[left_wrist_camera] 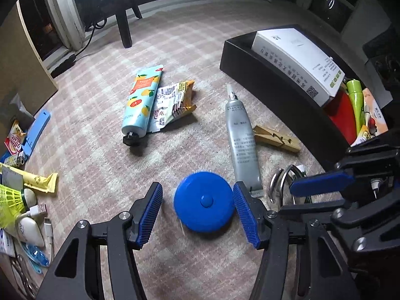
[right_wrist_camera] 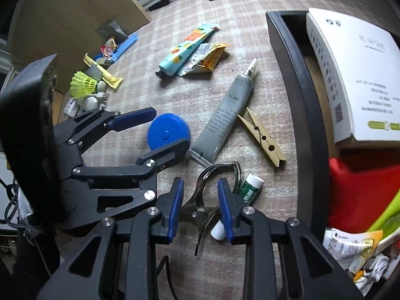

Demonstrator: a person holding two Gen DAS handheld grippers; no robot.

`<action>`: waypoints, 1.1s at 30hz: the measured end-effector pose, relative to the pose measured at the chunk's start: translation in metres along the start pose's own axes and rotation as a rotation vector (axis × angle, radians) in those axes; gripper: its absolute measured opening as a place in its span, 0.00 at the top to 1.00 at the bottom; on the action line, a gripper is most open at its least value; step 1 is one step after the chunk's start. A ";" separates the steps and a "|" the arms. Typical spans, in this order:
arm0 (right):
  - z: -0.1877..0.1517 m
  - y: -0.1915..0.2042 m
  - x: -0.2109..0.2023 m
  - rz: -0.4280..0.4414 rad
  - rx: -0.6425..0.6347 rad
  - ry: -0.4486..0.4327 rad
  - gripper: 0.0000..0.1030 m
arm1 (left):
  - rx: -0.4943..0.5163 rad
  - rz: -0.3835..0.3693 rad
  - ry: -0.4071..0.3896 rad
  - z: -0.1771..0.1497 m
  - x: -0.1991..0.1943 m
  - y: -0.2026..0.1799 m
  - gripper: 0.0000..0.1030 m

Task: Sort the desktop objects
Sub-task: 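Grasp the blue tape measure with the left tool while the right grasps metal scissors, then carry tape measure and scissors into the black box and open both tools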

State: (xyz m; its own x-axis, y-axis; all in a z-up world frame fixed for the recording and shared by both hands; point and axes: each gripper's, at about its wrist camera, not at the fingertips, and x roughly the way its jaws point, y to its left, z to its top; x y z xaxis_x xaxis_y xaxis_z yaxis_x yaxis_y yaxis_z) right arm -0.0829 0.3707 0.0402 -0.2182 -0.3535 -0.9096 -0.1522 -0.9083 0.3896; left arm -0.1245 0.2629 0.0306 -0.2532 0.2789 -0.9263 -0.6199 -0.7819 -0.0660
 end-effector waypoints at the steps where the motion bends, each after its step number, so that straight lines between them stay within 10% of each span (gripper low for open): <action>1: 0.000 0.001 0.002 -0.005 -0.005 0.004 0.74 | -0.004 0.003 -0.003 -0.001 0.000 0.000 0.45; 16: -0.003 0.029 0.023 -0.183 -0.191 0.009 0.82 | 0.007 0.010 -0.006 -0.034 -0.007 0.017 0.48; 33: -0.017 0.017 -0.006 -0.151 -0.199 -0.066 0.96 | -0.042 0.033 -0.076 -0.032 -0.023 0.015 0.54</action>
State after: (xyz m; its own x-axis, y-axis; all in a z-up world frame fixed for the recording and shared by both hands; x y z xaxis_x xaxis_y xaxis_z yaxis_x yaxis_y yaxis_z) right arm -0.0677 0.3533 0.0502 -0.2710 -0.2014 -0.9413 0.0039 -0.9781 0.2081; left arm -0.1044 0.2267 0.0392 -0.3292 0.2927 -0.8977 -0.5791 -0.8135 -0.0529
